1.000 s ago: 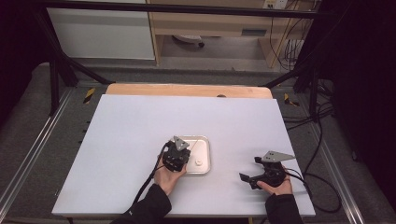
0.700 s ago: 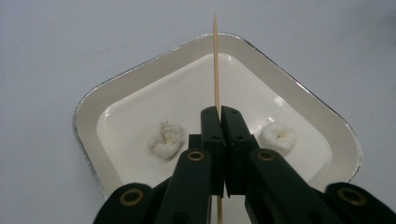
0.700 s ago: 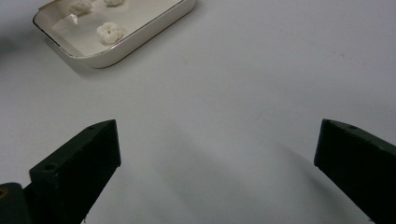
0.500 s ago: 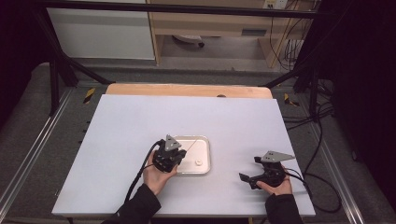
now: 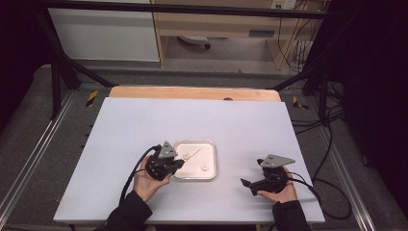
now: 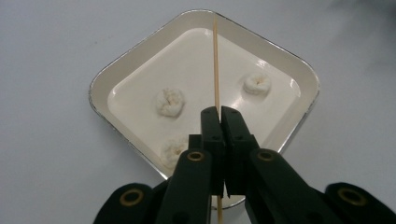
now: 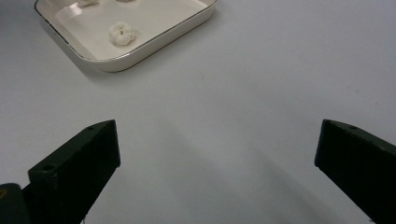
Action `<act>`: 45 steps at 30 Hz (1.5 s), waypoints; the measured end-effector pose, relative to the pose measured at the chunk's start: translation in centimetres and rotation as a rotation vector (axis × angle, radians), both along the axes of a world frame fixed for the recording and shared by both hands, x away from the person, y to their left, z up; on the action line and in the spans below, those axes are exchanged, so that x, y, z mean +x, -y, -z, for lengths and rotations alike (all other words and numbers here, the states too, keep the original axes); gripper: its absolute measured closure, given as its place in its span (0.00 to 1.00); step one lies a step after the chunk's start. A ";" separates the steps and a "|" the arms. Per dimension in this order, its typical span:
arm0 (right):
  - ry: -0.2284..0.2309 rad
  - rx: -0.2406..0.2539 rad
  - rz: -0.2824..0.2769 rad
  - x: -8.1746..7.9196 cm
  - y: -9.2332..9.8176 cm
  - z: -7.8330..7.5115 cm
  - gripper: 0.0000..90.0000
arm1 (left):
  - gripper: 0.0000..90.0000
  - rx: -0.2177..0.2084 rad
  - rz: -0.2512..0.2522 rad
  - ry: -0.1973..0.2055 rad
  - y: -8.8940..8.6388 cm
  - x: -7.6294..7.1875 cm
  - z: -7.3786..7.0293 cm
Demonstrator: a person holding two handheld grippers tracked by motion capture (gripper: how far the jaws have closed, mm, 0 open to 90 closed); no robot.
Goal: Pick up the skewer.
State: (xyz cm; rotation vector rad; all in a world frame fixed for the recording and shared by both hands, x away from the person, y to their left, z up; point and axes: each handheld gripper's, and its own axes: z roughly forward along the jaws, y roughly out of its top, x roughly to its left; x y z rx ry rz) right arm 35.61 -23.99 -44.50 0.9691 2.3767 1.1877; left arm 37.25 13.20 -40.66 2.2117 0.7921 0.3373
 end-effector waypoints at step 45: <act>0.354 -0.519 -0.364 -2.3 -7.2 -3.3 0.32 | 0.99 0.186 0.340 -0.043 9.4 -1.2 -1.8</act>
